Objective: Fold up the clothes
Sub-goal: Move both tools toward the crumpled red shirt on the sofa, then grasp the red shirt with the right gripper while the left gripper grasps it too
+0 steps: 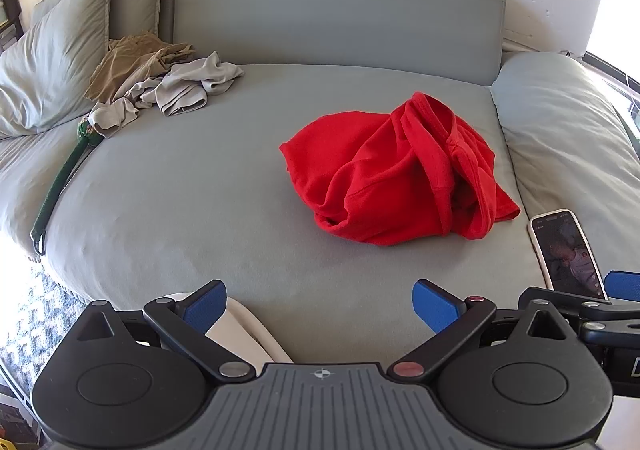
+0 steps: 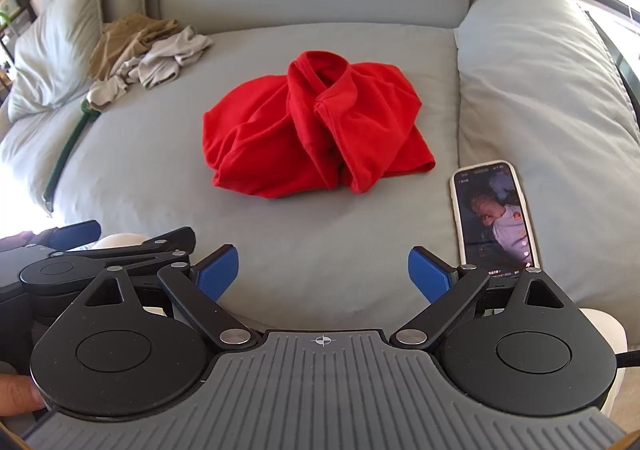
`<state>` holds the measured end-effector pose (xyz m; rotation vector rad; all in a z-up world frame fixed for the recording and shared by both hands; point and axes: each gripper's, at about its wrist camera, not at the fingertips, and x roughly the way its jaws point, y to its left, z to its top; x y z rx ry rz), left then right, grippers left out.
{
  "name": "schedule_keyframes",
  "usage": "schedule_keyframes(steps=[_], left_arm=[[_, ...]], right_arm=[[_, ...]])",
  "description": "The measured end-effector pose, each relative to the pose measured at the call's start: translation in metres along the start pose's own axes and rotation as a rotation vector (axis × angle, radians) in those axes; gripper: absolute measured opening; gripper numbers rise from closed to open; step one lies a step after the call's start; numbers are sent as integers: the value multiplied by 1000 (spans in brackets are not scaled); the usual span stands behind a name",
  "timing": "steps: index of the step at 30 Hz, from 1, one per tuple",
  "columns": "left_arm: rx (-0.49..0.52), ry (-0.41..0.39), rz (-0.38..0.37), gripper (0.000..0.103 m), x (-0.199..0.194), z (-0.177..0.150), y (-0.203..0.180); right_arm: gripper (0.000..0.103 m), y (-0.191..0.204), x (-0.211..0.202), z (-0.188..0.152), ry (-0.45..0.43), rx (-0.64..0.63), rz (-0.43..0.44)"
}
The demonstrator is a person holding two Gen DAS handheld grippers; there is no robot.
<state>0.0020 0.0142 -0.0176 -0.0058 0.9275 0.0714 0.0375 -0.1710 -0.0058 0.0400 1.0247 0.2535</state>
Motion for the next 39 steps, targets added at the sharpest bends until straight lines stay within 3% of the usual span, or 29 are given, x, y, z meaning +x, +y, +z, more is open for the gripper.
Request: schedule_keyframes(steps=[15,25,31,36,39], left_arm=[[-33,6,2,99,4,1,11],[-74,2,44,100,14,3,31],[-103,3,54,98,30,3,44],[-141,6,41,89,48,4,56],[-136,-5,-6,86,55,6,58]], right_arm=[[93,5,5,7,10,-22,13],[93,14,19,10,13,-37,59],[93,-5,22,10,-129,-14,133],[87,-14,34,18,-210,-62,123],[85,-22,52,26,-229,-55,100]])
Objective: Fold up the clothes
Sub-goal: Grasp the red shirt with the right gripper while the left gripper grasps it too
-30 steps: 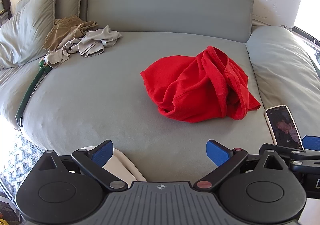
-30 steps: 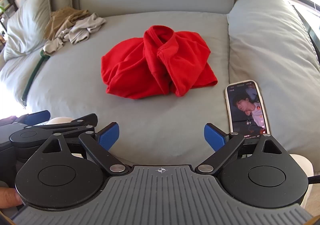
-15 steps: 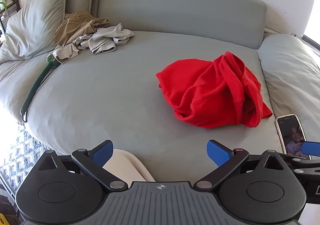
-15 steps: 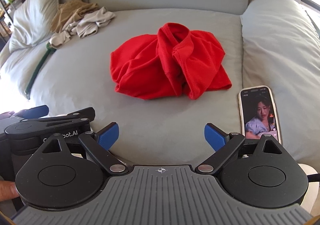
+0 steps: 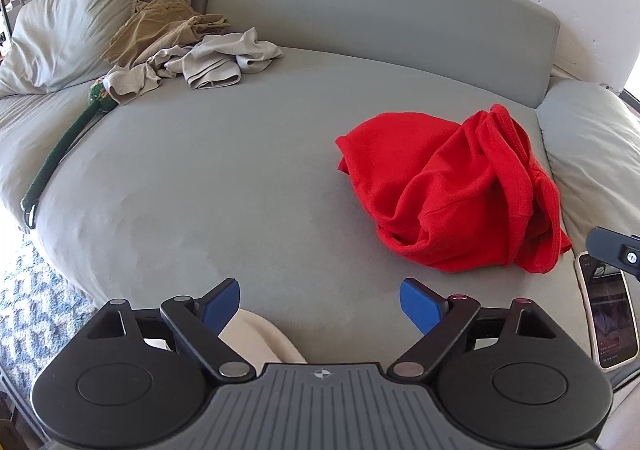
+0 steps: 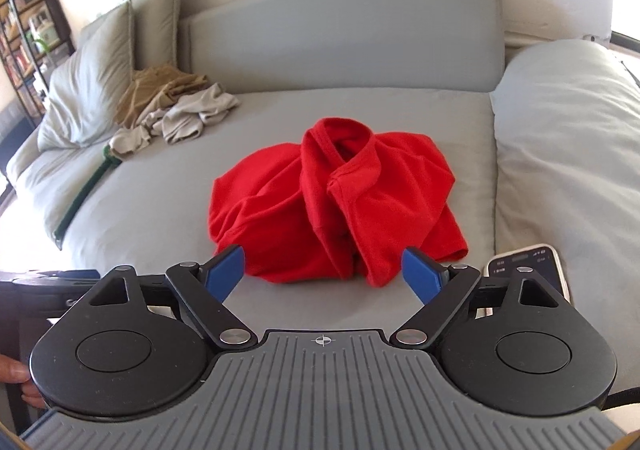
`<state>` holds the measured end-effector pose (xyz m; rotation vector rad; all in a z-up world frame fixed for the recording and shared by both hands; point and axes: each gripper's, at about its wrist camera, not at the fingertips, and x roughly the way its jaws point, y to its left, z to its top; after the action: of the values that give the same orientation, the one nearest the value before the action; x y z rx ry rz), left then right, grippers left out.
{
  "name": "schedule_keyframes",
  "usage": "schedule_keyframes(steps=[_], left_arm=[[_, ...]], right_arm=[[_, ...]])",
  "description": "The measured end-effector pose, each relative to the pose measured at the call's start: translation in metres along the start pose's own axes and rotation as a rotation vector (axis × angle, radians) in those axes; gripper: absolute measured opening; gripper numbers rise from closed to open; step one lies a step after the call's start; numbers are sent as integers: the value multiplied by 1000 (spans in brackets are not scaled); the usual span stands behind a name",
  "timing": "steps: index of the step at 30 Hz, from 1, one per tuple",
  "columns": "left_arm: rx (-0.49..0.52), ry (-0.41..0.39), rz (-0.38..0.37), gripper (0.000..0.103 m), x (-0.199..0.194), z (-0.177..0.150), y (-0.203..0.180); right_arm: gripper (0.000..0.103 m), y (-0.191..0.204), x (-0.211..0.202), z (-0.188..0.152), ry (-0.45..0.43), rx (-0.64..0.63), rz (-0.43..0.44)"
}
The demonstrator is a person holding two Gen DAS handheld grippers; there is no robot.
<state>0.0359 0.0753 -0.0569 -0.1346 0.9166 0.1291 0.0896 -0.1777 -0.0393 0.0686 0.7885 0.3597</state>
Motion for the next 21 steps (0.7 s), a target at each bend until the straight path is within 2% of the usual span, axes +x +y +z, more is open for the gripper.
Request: schedule_keyframes(steps=[1,3,4,5,8,10,11,12,13,15,19,21], left_arm=[[4,-9,-25,86,1,0,-1],[16,-24,-62,86,3,3,-3],[24,-31,-75,87,5,5,-5],[38,-40,-85,87,5,8,-8],[80,-68,-117,86,8,17,-16],[140,-107,-144,87,6,24,-26],[194,-137,-158,87,4,27,-32],[251,-169,-173,87,2,30,-40],[316,-204,-187,88,-1,31,-48],[435,-252,-230,89,-4,32,-65],[650,-313,-327,91,-7,31,-97],[651,-291,-344,91,1,37,-105]], right_arm=[[83,-4,7,0,-7,-2,-15],[65,-9,25,0,-13,-34,-49],[62,-10,34,0,-11,-56,-67],[59,-12,44,0,-9,-77,-84],[59,-15,72,2,27,-121,-108],[56,-17,89,3,60,-141,-114],[35,-17,93,1,67,-161,-132],[4,-17,96,0,73,-178,-151],[4,-20,95,-1,70,-174,-172],[4,-30,83,-2,27,-124,-150],[4,-47,64,-6,-18,-70,-58],[4,-56,62,-7,-28,-16,-39]])
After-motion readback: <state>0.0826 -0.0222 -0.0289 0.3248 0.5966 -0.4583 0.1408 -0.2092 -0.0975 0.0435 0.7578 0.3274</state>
